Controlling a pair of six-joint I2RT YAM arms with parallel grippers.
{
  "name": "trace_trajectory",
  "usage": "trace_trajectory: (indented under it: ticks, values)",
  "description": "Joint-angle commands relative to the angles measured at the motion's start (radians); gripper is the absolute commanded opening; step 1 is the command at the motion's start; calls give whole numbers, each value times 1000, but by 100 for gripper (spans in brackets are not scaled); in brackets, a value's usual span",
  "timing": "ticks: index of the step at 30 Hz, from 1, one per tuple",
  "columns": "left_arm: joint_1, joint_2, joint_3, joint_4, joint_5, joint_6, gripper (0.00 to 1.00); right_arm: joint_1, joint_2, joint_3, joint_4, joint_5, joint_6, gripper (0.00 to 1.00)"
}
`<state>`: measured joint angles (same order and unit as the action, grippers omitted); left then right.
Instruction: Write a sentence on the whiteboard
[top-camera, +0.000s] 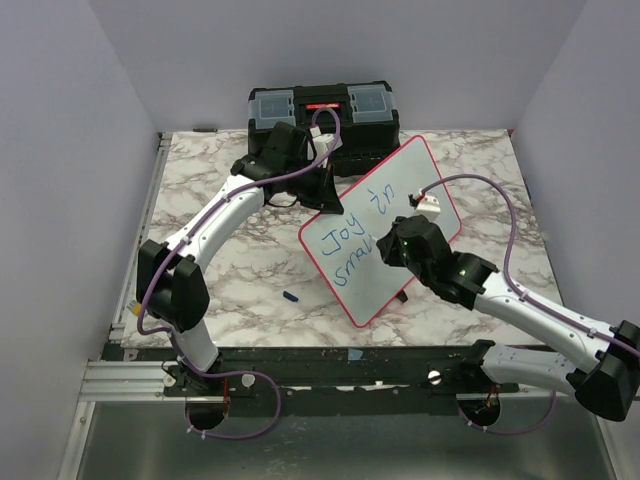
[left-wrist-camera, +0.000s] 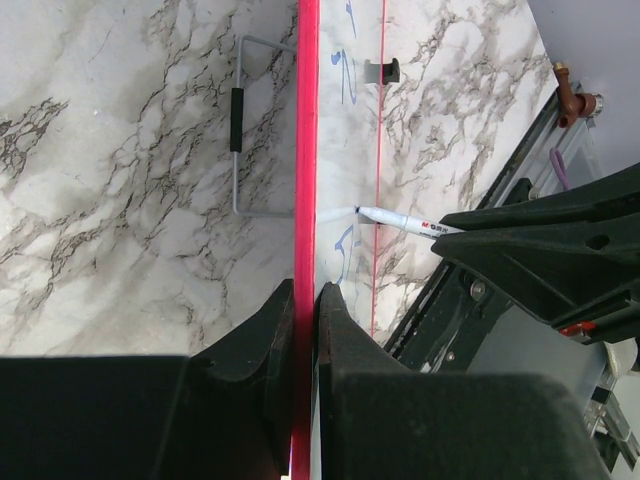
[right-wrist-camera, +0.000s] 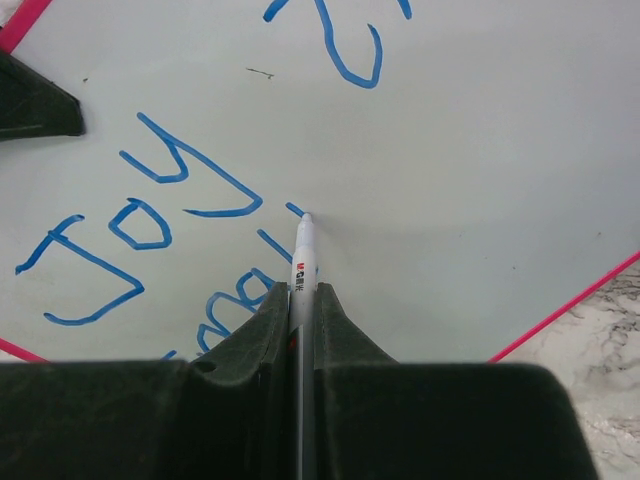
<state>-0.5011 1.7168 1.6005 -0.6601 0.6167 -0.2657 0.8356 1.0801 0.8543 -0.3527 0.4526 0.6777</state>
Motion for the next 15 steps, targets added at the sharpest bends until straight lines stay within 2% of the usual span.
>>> trace_trajectory:
  ticks: [1,15]
  values:
    - [-19,-12,9,-42,-51,88,0,-2,-3,-45,-45,-3,24,1]
    - [-25,-21,2,-30,-49,80,0,-2,-29,-82,-75,-11,60,1]
